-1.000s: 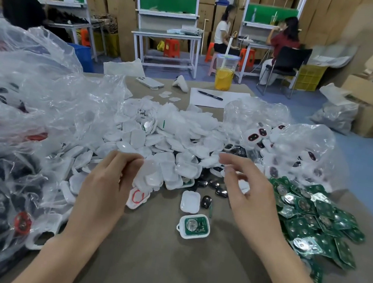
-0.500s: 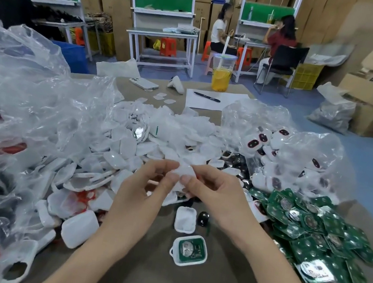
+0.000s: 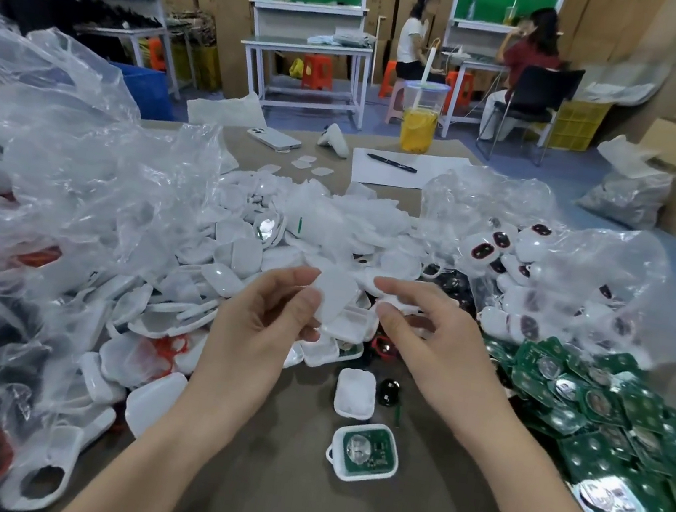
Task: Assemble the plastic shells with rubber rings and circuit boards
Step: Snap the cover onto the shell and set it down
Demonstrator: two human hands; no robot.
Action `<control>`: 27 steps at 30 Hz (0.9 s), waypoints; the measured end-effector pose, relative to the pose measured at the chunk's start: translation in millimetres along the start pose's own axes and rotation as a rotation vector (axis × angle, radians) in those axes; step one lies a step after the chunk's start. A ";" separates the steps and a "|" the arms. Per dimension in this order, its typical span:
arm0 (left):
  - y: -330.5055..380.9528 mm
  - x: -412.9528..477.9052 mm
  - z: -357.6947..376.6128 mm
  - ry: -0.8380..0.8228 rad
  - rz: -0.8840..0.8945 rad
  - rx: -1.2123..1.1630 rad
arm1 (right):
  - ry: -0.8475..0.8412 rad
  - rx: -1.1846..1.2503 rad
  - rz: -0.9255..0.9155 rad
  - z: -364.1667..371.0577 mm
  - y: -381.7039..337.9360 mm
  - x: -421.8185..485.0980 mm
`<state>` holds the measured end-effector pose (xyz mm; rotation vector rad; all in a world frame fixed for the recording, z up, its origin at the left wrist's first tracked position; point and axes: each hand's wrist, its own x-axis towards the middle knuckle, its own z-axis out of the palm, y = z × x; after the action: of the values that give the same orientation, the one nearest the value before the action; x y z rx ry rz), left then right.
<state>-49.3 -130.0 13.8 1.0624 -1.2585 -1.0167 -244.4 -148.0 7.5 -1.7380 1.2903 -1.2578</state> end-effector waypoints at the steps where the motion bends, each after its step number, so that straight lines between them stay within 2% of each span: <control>1: -0.9 0.6 0.1 -0.008 0.004 0.007 | 0.002 -0.038 -0.024 0.3 -0.8 -1.1; 3: -3.7 2.2 1.1 -0.027 0.010 0.040 | -0.008 -0.014 -0.055 1.2 -3.6 -2.9; 7: -8.4 1.7 3.1 -0.058 0.011 0.144 | -0.085 0.229 -0.019 5.7 -11.6 -6.8; 16: -6.4 -0.7 3.2 -0.055 0.027 0.160 | -0.097 0.321 0.013 6.7 -12.6 -7.0; 23: -0.6 -4.2 9.4 -0.052 0.100 0.214 | -0.023 0.298 0.078 4.2 -15.7 -5.5; 27: 7.9 -6.0 10.1 -0.006 0.138 0.125 | -0.052 0.323 0.127 1.8 -21.4 -6.3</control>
<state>-59.7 -123.0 20.4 1.0525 -1.3952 -0.8451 -235.7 -135.2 23.7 -1.4293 1.0808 -1.2600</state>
